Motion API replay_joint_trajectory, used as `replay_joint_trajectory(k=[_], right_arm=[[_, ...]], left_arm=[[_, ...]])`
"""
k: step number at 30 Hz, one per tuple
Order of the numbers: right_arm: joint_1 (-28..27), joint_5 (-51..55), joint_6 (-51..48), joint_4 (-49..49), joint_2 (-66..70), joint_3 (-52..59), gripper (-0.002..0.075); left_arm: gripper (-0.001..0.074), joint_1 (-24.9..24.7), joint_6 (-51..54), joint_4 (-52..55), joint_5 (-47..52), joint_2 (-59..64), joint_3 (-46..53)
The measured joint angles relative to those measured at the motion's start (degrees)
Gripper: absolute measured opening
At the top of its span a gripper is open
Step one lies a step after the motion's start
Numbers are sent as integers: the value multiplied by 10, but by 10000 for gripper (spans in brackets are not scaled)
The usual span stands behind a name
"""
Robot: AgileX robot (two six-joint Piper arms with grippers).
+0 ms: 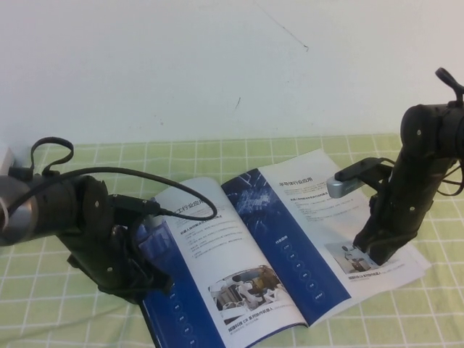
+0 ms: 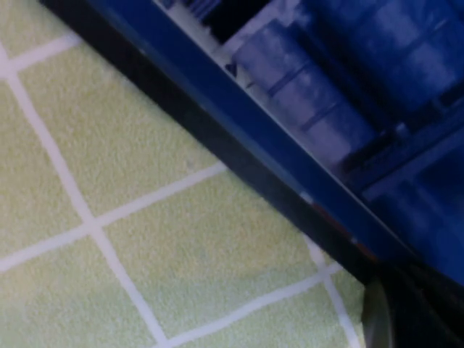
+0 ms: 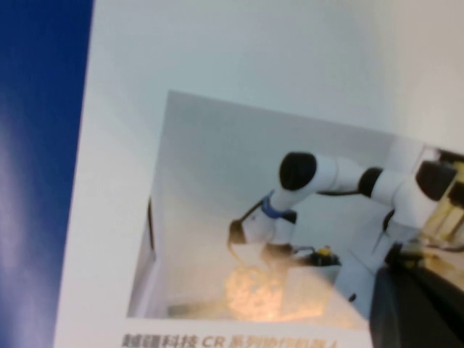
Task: Close book
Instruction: 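Close the open booklet and leave it lying on the table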
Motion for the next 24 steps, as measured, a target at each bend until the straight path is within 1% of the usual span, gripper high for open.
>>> replay_joint_trajectory(k=[4,7,11,14,19,24], right_arm=[[0,3,-5,18,1,0,-3],[0,4,-7,29,1,0,-3],[0,5,-8,35,1,0,-3],[0,6,-8,43,2,0,-3],[0,6,-9,60,3,0,-3],[0,6,-13,74,3,0,-3]], left_arm=[[-3,-35,0,3,-35,0,0],[-4,-71,0,-14,-110,6,0],[-4,-112,0,-57,-180,11,0],[-4,-135,5,-98,-219,14,0],[-4,-153,17,-123,-237,19,-32],[-4,-156,30,-132,-213,19,-105]])
